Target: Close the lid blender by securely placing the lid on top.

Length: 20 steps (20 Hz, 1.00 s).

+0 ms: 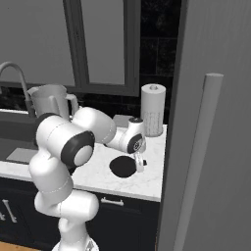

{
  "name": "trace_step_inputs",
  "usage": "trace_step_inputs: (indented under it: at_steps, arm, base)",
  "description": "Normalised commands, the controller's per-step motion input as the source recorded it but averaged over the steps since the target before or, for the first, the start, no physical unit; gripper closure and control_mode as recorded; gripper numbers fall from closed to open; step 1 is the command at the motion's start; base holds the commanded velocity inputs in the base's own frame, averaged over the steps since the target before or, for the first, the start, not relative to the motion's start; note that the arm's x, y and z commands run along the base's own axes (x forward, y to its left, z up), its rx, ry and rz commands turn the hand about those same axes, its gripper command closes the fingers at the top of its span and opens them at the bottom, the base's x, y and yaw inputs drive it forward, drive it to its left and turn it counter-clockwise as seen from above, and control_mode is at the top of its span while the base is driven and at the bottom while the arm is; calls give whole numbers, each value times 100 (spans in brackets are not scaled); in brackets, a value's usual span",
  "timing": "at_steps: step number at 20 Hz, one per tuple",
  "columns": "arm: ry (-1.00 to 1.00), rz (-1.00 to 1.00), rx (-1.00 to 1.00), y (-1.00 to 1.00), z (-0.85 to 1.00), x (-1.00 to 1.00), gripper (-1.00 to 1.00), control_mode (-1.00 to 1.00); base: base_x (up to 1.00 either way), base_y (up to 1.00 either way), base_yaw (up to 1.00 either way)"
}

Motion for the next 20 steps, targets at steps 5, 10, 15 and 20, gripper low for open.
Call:
trace_step_inputs:
  at_steps: [5, 10, 15, 20]
  arm:
    - [1, 4, 0, 0, -14, -6, -100, -100]
    - [0, 2, 0, 0, -18, 1, 100, -100]
    - [0, 0, 1, 2, 0, 0, 100, -100]
    - [-1, 0, 1, 4, 6, -1, 100, -100]
  base:
    - [0, 0, 0]
    - [0, 0, 0]
    - [0, 0, 0]
    - [0, 0, 0]
